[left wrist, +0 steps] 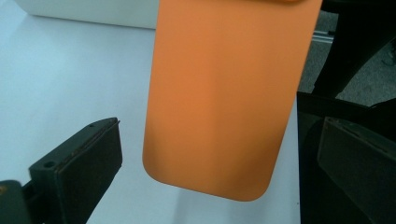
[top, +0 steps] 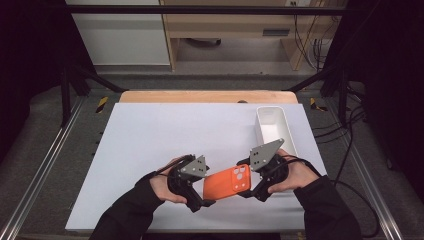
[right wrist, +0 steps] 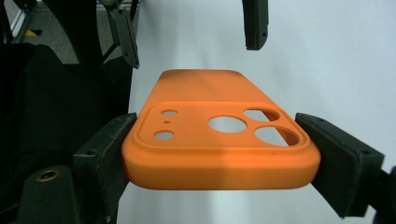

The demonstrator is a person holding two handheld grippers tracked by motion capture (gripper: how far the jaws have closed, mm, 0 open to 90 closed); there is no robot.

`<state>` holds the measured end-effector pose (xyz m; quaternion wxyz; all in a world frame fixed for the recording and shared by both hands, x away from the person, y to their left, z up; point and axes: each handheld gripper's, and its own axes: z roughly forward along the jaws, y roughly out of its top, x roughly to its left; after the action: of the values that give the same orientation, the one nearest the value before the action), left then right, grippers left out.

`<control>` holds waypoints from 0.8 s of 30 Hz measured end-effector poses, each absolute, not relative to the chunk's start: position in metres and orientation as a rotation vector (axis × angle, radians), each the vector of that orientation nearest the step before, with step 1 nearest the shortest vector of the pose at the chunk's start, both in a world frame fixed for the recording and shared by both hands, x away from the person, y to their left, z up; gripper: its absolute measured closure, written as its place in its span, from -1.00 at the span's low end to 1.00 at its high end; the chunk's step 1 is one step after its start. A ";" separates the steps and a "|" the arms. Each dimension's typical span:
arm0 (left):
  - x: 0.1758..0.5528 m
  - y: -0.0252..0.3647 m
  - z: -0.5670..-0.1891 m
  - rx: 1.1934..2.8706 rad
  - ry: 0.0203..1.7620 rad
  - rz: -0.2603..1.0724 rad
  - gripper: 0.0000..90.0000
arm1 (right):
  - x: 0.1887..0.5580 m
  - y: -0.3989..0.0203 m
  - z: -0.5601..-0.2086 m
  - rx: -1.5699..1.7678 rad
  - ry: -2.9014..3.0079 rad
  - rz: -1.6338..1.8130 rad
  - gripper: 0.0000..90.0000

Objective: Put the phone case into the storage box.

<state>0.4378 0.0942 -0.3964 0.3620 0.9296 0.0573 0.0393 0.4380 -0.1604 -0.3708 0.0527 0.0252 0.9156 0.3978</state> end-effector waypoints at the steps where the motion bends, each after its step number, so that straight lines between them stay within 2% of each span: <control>1: 0.438 0.094 -0.396 2.394 0.147 0.101 -1.00 | 0.438 -0.160 -0.371 0.077 2.784 1.210 -0.63; 24: 0.444 0.067 -0.410 2.523 0.092 0.067 -1.00 | 0.439 -0.138 -0.368 0.039 2.864 1.062 -0.63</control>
<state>0.4443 0.0669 -0.4101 0.3034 0.9519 0.0349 0.0251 0.4392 -0.1377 -0.3678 0.0434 0.0126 0.9367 0.3472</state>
